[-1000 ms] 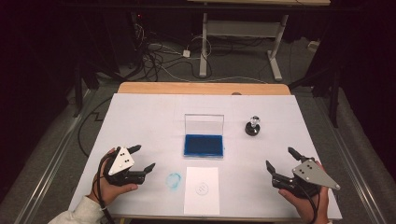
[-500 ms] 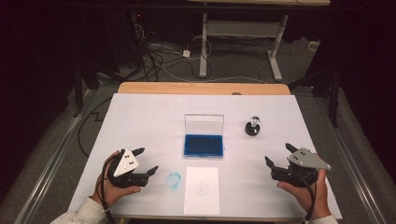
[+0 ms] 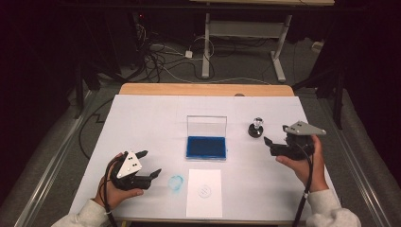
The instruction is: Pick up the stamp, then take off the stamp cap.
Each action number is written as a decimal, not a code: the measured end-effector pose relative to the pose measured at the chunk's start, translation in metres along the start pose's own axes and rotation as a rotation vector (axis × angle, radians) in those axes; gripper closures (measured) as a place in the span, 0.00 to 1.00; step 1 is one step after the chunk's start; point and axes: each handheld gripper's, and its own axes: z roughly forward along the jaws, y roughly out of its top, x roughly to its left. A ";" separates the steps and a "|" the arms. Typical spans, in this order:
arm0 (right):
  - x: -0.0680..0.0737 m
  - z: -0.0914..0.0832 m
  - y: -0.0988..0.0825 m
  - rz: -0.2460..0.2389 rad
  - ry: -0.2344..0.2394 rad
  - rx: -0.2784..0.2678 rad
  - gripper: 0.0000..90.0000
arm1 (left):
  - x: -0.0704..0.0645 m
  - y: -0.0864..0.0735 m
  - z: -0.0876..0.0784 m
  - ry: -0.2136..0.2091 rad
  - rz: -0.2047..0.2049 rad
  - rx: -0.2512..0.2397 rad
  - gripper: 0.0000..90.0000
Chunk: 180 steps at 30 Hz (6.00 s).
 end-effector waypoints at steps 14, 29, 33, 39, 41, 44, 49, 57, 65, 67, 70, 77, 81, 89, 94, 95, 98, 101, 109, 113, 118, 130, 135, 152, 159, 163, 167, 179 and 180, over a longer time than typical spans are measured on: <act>-0.010 0.065 0.032 -0.014 0.042 0.194 0.26 | -0.001 -0.001 -0.001 -0.033 0.009 -0.014 0.23; -0.025 0.107 0.045 0.054 0.093 0.341 0.39 | -0.002 -0.002 -0.001 -0.053 0.020 -0.013 0.23; -0.026 0.112 0.046 0.055 0.098 0.358 0.48 | -0.002 -0.002 -0.001 -0.053 0.025 -0.006 0.24; -0.024 0.115 0.047 0.024 0.108 0.372 0.56 | -0.002 -0.002 0.000 -0.058 0.030 -0.002 0.24; -0.024 0.115 0.049 0.028 0.103 0.359 0.58 | -0.002 -0.002 0.000 -0.062 0.030 -0.001 0.24; -0.023 0.116 0.050 0.026 0.091 0.376 0.61 | -0.003 -0.001 0.001 -0.063 0.033 0.001 0.24; -0.022 0.119 0.052 0.024 0.084 0.408 0.61 | -0.003 -0.001 0.001 -0.067 0.039 0.006 0.24; -0.023 0.122 0.051 0.017 0.086 0.422 0.63 | -0.003 -0.002 0.001 -0.067 0.040 0.009 0.24; -0.016 0.113 0.047 0.009 0.083 0.375 0.63 | -0.003 -0.002 0.001 -0.064 0.043 0.011 0.24; -0.013 0.106 0.044 0.030 0.085 0.342 0.63 | -0.004 -0.002 0.000 -0.063 0.043 0.010 0.24; -0.009 0.093 0.039 0.046 0.102 0.266 0.63 | -0.004 -0.002 0.001 -0.060 0.045 0.014 0.24; 0.006 0.065 0.030 0.026 0.154 0.130 0.63 | -0.004 -0.002 0.002 -0.056 0.041 0.019 0.24; 0.016 0.052 0.037 -0.020 0.169 0.081 0.63 | -0.005 0.000 0.004 -0.055 0.051 0.018 0.24; 0.037 0.033 0.044 -0.091 0.212 0.037 0.63 | -0.005 0.000 0.003 -0.055 0.054 0.020 0.24; 0.049 0.024 0.049 -0.123 0.225 0.006 0.63 | -0.004 0.000 0.003 -0.052 0.056 0.026 0.24; 0.051 0.022 0.049 -0.123 0.233 -0.002 0.63 | -0.004 0.000 0.004 -0.053 0.056 0.027 0.24; 0.055 0.019 0.051 -0.125 0.252 -0.017 0.63 | -0.004 0.000 0.004 -0.056 0.057 0.028 0.24; 0.058 0.018 0.050 -0.132 0.250 -0.011 0.63 | -0.004 0.000 0.004 -0.061 0.051 0.025 0.24; 0.064 0.010 0.048 -0.144 0.277 -0.018 0.63 | -0.004 0.000 0.004 -0.064 0.049 0.026 0.24; 0.068 0.005 0.048 -0.150 0.287 -0.030 0.63 | -0.003 -0.002 0.004 -0.063 0.046 0.026 0.24; 0.072 -0.001 0.049 -0.155 0.305 -0.055 0.63 | -0.002 -0.004 0.003 -0.062 0.040 0.029 0.24; 0.086 -0.004 0.050 -0.171 0.354 -0.075 0.63 | -0.001 -0.007 0.002 -0.063 0.035 0.035 0.24; 0.092 -0.005 0.051 -0.178 0.372 -0.080 0.63 | -0.002 -0.008 0.002 -0.062 0.038 0.042 0.24; 0.116 -0.003 0.055 -0.217 0.428 -0.092 0.63 | -0.003 -0.009 0.002 -0.070 0.032 0.041 0.24; 0.119 0.000 0.058 -0.206 0.444 -0.109 0.63 | -0.005 -0.005 0.004 -0.070 0.016 0.024 0.24; 0.121 -0.001 0.057 -0.195 0.455 -0.119 0.63 | -0.009 0.004 0.006 -0.091 0.019 0.000 0.26; 0.122 -0.003 0.055 -0.183 0.469 -0.131 0.63 | -0.019 0.019 0.015 -0.125 0.041 -0.016 0.26; 0.143 -0.003 0.055 -0.163 0.564 -0.136 0.63 | -0.062 0.060 0.047 -0.191 0.149 -0.082 0.28; 0.144 -0.003 0.055 -0.168 0.564 -0.135 0.63 | -0.064 0.062 0.049 -0.189 0.149 -0.088 0.29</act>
